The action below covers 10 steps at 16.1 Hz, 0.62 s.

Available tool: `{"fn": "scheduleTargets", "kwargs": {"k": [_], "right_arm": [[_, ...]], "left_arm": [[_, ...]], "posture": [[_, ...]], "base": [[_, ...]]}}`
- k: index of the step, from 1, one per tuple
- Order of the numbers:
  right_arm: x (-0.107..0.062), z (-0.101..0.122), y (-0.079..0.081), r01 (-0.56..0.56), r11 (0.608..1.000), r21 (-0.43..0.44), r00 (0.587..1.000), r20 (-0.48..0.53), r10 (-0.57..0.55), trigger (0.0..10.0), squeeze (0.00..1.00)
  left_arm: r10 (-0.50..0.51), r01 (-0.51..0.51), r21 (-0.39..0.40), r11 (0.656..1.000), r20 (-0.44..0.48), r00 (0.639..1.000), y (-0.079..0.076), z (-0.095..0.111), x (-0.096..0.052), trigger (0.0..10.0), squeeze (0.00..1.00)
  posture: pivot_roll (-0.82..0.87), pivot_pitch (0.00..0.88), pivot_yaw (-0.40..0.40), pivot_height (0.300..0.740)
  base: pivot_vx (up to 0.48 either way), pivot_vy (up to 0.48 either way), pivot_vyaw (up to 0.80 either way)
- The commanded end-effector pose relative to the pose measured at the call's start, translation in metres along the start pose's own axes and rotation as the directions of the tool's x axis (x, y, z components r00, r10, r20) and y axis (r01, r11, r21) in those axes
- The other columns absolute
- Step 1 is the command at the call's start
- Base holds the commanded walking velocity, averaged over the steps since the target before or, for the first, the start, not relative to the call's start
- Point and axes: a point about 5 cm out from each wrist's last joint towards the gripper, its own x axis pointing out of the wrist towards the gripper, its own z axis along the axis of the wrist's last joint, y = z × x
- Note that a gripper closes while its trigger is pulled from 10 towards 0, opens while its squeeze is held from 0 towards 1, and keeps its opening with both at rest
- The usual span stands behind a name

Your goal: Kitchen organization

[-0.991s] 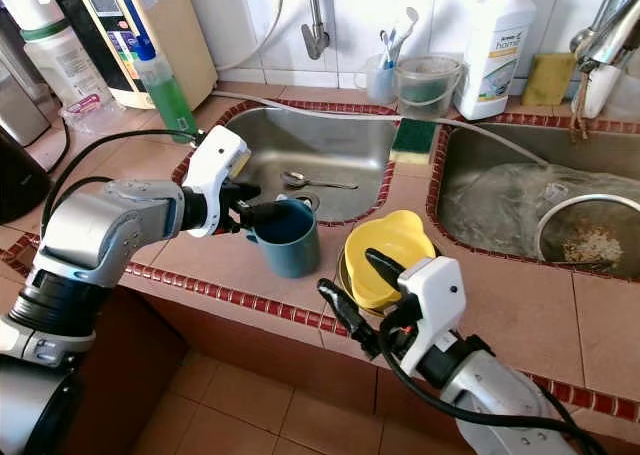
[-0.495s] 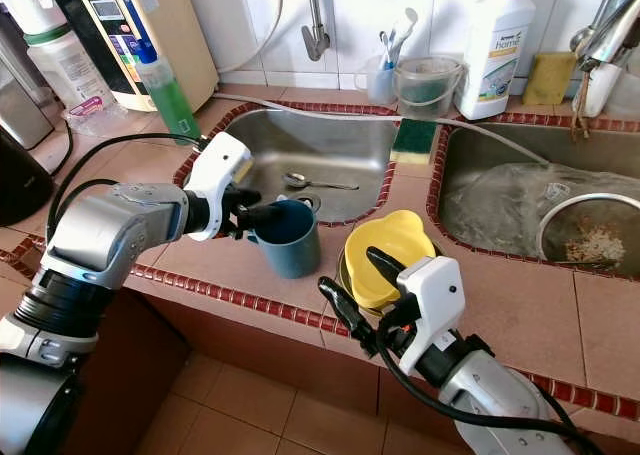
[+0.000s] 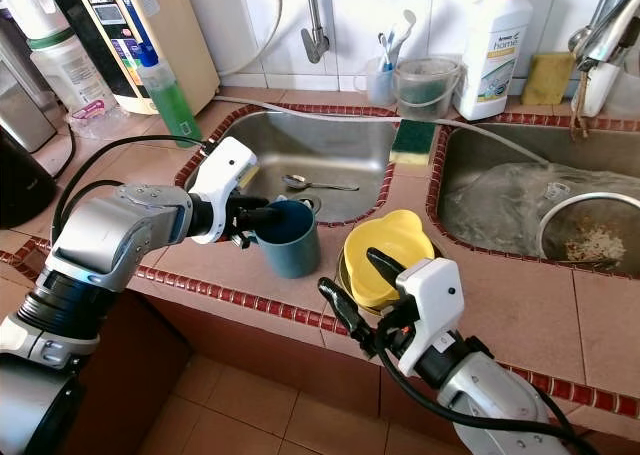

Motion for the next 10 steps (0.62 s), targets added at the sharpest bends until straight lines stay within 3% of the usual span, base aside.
{"fn": "scheduleTargets", "kwargs": {"k": [1,10], "right_arm": [[0.0012,0.0027,0.0056,-0.017,1.0,-0.004,1.0,0.018,0.017,10.0,0.0],[0.0022,0.0029,0.0049,-0.008,1.0,-0.01,1.0,0.023,0.009,10.0,0.0]], "left_arm": [[0.029,-0.029,0.009,1.0,-0.02,0.999,0.0066,-0.0037,-0.0028,0.0,0.0],[0.034,-0.033,0.021,0.999,-0.029,0.999,0.009,-0.0061,-0.0036,0.0,0.0]], "posture": [[-0.28,0.052,0.198,0.74],[-0.28,0.057,0.198,0.74]], "base": [[0.0,0.0,0.0],[0.0,0.0,0.0]]}}
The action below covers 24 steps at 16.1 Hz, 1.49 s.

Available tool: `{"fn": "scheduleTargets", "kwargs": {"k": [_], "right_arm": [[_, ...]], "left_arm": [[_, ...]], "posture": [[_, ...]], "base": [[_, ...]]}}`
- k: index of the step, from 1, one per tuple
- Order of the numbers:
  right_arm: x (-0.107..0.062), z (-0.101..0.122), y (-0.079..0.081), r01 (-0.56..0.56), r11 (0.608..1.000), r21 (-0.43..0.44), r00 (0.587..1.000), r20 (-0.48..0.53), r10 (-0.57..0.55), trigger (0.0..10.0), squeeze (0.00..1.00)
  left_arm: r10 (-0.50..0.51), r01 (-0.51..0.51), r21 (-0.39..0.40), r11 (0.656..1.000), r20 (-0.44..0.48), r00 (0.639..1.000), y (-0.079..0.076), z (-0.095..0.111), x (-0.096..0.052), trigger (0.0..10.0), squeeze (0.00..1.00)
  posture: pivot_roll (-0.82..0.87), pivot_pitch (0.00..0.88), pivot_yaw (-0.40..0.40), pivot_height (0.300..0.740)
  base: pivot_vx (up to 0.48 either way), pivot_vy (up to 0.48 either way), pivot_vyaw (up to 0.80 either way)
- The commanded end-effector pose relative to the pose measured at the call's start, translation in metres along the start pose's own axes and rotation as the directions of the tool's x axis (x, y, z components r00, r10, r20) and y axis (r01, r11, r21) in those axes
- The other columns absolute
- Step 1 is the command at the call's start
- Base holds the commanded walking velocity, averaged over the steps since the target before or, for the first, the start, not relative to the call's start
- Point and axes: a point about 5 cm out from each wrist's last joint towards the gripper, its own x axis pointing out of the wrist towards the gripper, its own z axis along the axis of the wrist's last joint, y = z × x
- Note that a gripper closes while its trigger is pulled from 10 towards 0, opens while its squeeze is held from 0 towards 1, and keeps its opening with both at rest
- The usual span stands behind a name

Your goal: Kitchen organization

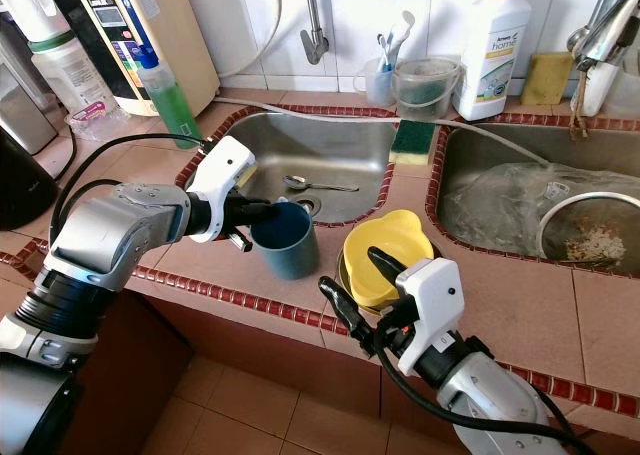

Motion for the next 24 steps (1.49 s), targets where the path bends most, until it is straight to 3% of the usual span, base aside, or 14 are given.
{"fn": "scheduleTargets", "kwargs": {"k": [1,10,14,18,19,20,21,23,24], "right_arm": [[0.002,0.003,0.005,-0.015,1.0,0.0,1.0,0.019,0.015,10.0,0.0],[0.004,0.004,0.001,-0.005,1.0,-0.002,1.0,0.026,0.005,10.0,0.0],[0.006,0.007,-0.001,-0.002,1.0,-0.004,0.999,0.035,0.003,10.0,0.0],[0.008,0.011,-0.005,0.014,1.0,-0.003,0.998,0.059,-0.014,10.0,0.0],[0.009,0.017,-0.011,0.053,0.999,0.0,0.994,0.099,-0.052,10.0,0.0],[0.011,0.024,-0.019,0.108,0.994,0.001,0.984,0.143,-0.107,10.0,0.0],[0.013,0.034,-0.036,0.233,0.972,0.009,0.95,0.21,-0.23,10.0,0.0],[0.012,0.043,-0.053,0.368,0.93,0.016,0.893,0.275,-0.357,10.0,0.0],[0.012,0.046,-0.057,0.397,0.917,0.024,0.875,0.29,-0.387,10.0,0.0]], "left_arm": [[0.023,-0.023,0.006,1.0,-0.031,0.999,0.006,-0.006,-0.002,0.0,0.0],[0.087,-0.086,-0.019,0.996,0.029,0.996,0.027,0.009,-0.016,0.0,0.0],[0.076,-0.065,-0.103,0.993,0.106,0.991,0.03,0.02,-0.021,0.0,0.0],[0.065,-0.046,-0.137,0.989,0.139,0.988,0.031,0.022,-0.023,0.0,0.0],[0.074,-0.042,-0.156,0.987,0.204,0.976,0.032,0.029,-0.025,9.4,0.0],[0.094,-0.055,-0.158,0.986,0.253,0.963,0.033,0.034,-0.025,10.0,0.0],[0.119,-0.074,-0.158,0.985,0.303,0.945,0.033,0.037,-0.023,10.0,0.0],[0.149,-0.115,-0.102,0.988,0.452,0.879,0.027,0.041,-0.024,10.0,0.0],[0.138,-0.076,-0.154,0.985,0.442,0.886,0.025,0.038,-0.021,10.0,0.0]], "posture": [[-0.28,0.058,0.198,0.74],[-0.26,0.069,0.184,0.74],[-0.26,0.069,0.175,0.74],[-0.26,0.069,0.169,0.74],[-0.27,0.066,0.167,0.74],[-0.27,0.066,0.166,0.74],[-0.27,0.064,0.164,0.74],[-0.27,0.06,0.164,0.74],[-0.27,0.059,0.162,0.74]], "base": [[0.0,0.0,0.0],[0.0,0.0,0.0],[0.0,0.0,0.0],[0.0,0.0,0.0],[0.0,0.0,0.0],[0.0,0.0,0.0],[0.0,0.0,0.0],[0.0,0.0,0.0],[0.0,0.0,0.0]]}}
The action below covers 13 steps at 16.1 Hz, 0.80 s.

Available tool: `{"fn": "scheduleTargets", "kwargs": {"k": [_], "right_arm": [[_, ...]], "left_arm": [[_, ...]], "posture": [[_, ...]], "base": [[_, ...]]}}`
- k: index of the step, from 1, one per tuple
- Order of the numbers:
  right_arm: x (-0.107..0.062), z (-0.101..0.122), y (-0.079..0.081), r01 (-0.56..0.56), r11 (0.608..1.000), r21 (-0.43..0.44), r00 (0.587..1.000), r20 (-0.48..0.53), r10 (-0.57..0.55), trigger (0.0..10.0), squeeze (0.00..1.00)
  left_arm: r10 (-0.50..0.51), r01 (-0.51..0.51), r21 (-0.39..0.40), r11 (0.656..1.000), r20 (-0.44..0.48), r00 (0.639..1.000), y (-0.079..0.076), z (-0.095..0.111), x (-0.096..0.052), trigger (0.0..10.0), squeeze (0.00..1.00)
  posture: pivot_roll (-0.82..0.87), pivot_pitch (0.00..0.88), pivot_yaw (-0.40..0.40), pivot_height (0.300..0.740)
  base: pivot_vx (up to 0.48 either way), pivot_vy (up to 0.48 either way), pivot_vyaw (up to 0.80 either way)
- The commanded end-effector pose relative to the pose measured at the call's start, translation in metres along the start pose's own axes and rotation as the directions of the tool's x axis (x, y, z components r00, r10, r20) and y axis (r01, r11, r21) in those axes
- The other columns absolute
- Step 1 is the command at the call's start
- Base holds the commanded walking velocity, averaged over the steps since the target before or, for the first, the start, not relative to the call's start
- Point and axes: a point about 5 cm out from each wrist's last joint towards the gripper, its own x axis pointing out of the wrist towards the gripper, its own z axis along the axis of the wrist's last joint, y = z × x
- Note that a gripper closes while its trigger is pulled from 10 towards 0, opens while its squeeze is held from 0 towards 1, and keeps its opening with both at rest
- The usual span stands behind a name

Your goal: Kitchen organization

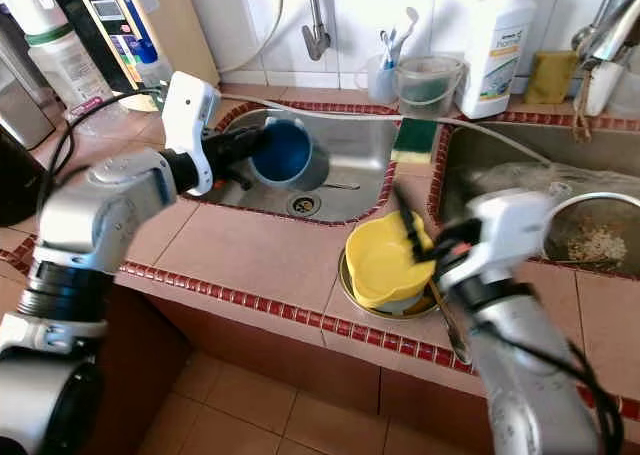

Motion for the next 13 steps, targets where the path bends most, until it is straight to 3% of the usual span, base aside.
{"fn": "scheduleTargets", "kwargs": {"k": [1,2,4,6,7,10,12,13], "right_arm": [[0.004,0.003,-0.005,0.075,0.997,0.009,0.997,0.035,-0.076,10.0,0.0],[0.006,0.006,-0.012,0.157,0.988,0.007,0.985,0.066,-0.157,10.0,0.0],[0.009,0.004,-0.021,0.273,0.962,-0.014,0.959,0.088,-0.271,10.0,0.0],[0.017,0.0,-0.019,0.32,0.945,-0.064,0.944,0.111,-0.312,10.0,0.0],[0.023,-0.003,-0.015,0.324,0.941,-0.1,0.943,0.111,-0.313,10.0,0.0],[0.028,-0.015,-0.012,0.334,0.939,-0.082,0.941,0.091,-0.326,10.0,0.0],[0.031,-0.024,-0.015,0.348,0.932,-0.1,0.937,0.074,-0.342,10.0,0.0],[0.032,-0.024,-0.017,0.354,0.923,-0.15,0.935,0.089,-0.344,10.0,0.0]], "left_arm": [[0.086,-0.088,0.012,0.996,0.09,0.992,0.007,0.0,-0.006,10.0,0.0],[0.135,-0.141,0.026,0.99,0.163,0.977,0.005,-0.005,-0.007,10.0,0.0],[0.177,-0.161,-0.088,0.983,0.219,0.96,0.003,-0.024,-0.009,10.0,0.0],[0.205,-0.202,-0.039,0.979,0.269,0.941,-0.001,-0.045,-0.012,10.0,0.0],[0.219,-0.207,-0.075,0.976,0.289,0.932,-0.003,-0.049,-0.012,10.0,0.0],[0.245,-0.235,-0.071,0.969,0.348,0.905,-0.008,-0.051,-0.012,10.0,0.0],[0.263,-0.258,-0.064,0.964,0.374,0.889,-0.009,-0.051,-0.011,10.0,0.0],[0.252,-0.248,-0.063,0.967,0.398,0.882,-0.01,-0.048,-0.012,10.0,0.0]], "posture": [[-0.27,0.055,0.161,0.74],[-0.28,0.052,0.16,0.74],[-0.27,0.04,0.151,0.74],[-0.27,0.026,0.139,0.74],[-0.27,0.019,0.135,0.74],[-0.27,0.0,0.126,0.74],[-0.27,0.0,0.13,0.74],[-0.26,0.0,0.135,0.74]], "base": [[0.0,0.0,0.0],[0.0,0.0,0.0],[0.0,0.0,0.0],[0.0,0.0,0.0],[0.0,0.0,0.0],[0.0,0.0,0.0],[0.0,0.0,0.0],[0.0,0.0,0.0]]}}
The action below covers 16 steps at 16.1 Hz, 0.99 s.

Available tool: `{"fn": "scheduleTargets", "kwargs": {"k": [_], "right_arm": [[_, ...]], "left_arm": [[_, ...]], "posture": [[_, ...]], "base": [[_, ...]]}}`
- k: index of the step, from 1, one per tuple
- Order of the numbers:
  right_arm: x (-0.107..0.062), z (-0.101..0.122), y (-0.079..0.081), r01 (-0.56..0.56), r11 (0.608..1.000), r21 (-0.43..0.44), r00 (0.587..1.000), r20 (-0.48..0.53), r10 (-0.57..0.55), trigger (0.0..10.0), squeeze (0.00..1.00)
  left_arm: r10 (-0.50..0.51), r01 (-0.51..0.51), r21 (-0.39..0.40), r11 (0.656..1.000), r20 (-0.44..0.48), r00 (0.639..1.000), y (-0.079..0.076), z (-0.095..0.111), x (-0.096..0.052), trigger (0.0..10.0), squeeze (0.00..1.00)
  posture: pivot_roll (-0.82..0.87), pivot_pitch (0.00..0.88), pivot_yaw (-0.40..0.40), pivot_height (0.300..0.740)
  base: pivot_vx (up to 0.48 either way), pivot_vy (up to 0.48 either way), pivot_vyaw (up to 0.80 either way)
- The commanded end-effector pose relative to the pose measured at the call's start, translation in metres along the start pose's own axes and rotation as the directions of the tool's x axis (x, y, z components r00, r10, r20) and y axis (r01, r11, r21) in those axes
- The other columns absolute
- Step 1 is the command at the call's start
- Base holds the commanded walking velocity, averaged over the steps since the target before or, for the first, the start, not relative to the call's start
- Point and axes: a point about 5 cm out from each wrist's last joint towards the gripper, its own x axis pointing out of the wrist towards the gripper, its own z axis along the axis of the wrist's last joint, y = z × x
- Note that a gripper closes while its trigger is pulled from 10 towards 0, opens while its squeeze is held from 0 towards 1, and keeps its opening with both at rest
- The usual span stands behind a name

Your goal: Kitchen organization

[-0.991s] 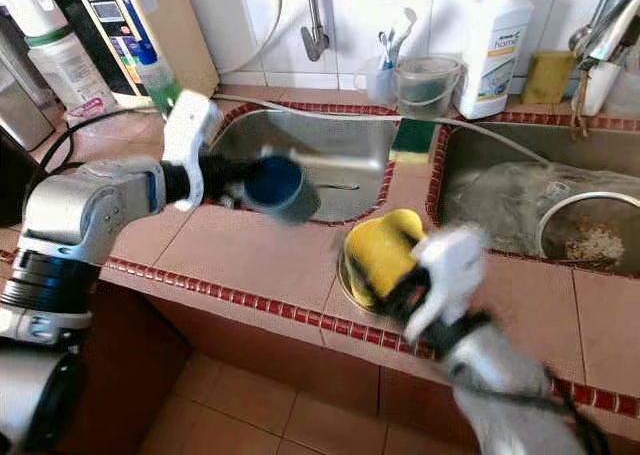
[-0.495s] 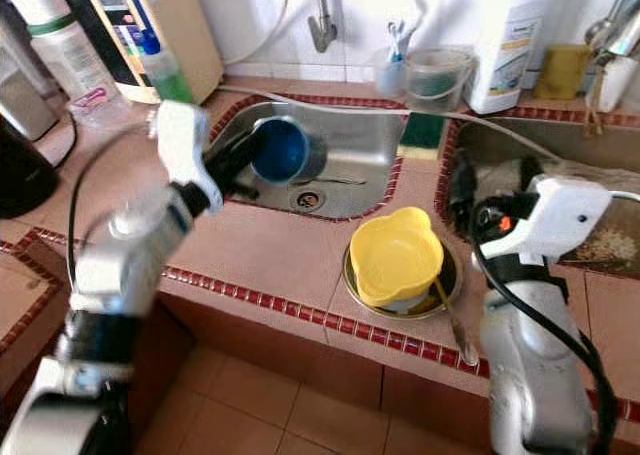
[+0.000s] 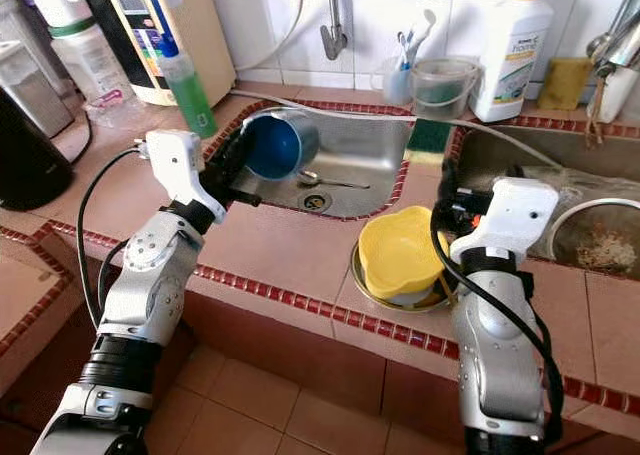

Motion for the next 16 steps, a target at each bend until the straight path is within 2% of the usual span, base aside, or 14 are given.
{"fn": "scheduleTargets", "kwargs": {"k": [1,6,11,16], "right_arm": [[0.002,0.001,0.004,-0.007,1.0,-0.019,1.0,0.019,0.007,10.0,0.0],[0.0,-0.004,0.004,-0.003,0.999,-0.043,1.0,0.02,0.004,10.0,0.0],[0.001,-0.005,0.006,-0.016,0.998,-0.063,1.0,0.024,0.017,10.0,0.0],[0.001,-0.005,0.009,-0.035,0.997,-0.074,0.999,0.032,0.038,10.0,0.0]], "left_arm": [[0.027,-0.026,0.023,0.999,-0.01,1.0,0.006,-0.001,-0.003,10.0,0.0],[0.028,-0.028,-0.006,1.0,0.004,1.0,0.01,0.001,-0.003,10.0,0.0],[0.03,-0.03,0.023,0.999,0.003,1.0,0.016,0.006,0.0,10.0,0.0],[0.024,-0.024,0.029,0.999,-0.014,1.0,0.013,0.002,0.0,10.0,0.0]], "posture": [[-0.26,0.0,0.137,0.74],[-0.26,0.0,0.148,0.74],[-0.25,0.0,0.147,0.74],[-0.25,0.001,0.139,0.74]], "base": [[0.0,0.0,0.0],[0.0,0.0,0.0],[0.0,0.33,0.0],[0.0,0.48,0.0]]}}
